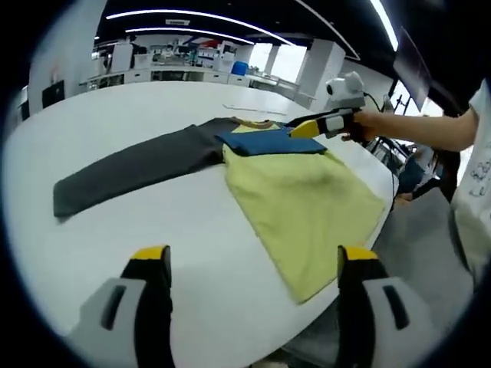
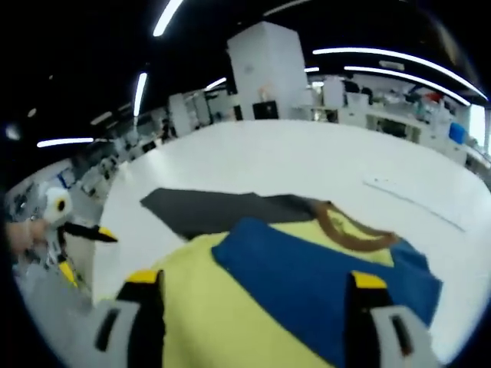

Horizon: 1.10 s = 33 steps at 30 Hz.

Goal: Fold the garment on the visible template until the final outline fits inside the template.

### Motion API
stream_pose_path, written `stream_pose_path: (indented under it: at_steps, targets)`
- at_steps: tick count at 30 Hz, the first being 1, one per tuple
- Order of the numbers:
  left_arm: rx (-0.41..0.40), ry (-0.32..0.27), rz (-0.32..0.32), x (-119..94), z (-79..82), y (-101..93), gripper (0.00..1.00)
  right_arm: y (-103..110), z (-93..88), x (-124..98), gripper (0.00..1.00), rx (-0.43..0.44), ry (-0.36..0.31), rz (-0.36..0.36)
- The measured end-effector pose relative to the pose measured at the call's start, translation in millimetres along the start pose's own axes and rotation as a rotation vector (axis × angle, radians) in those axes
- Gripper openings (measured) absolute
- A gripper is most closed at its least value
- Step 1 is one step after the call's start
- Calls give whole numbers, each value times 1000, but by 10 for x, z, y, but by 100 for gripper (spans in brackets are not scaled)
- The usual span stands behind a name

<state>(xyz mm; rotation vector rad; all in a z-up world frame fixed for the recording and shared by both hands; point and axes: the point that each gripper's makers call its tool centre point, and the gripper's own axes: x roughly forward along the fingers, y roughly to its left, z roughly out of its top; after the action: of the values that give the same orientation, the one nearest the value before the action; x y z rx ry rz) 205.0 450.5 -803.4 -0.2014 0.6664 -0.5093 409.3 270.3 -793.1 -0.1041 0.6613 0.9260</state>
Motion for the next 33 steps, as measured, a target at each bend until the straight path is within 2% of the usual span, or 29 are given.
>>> stream_pose_path:
  at_steps: [5,9,18,24,29,31,33]
  targets:
    - [-3,-12,25,-24,62,189,85,-155,-98,-220,99,-7,5,-34]
    - [3,-10,38,-24,136,180,85,-248,-135,-357,99,18,-11,-58]
    - [33,6,43,-38,195,491,85,-490,-325,-683,99,31,-9,-107]
    - [36,1,60,-31,275,695,85,-543,-477,-896,99,57,-2,-132]
    - [33,3,121,-43,334,956,83,-566,-507,-1003,99,70,-8,-136]
    - [37,-7,163,-73,386,1119,83,-535,-518,-1045,99,73,-12,-140]
    - [8,-26,191,-98,430,1233,83,-517,-524,-1090,99,82,-18,-145]
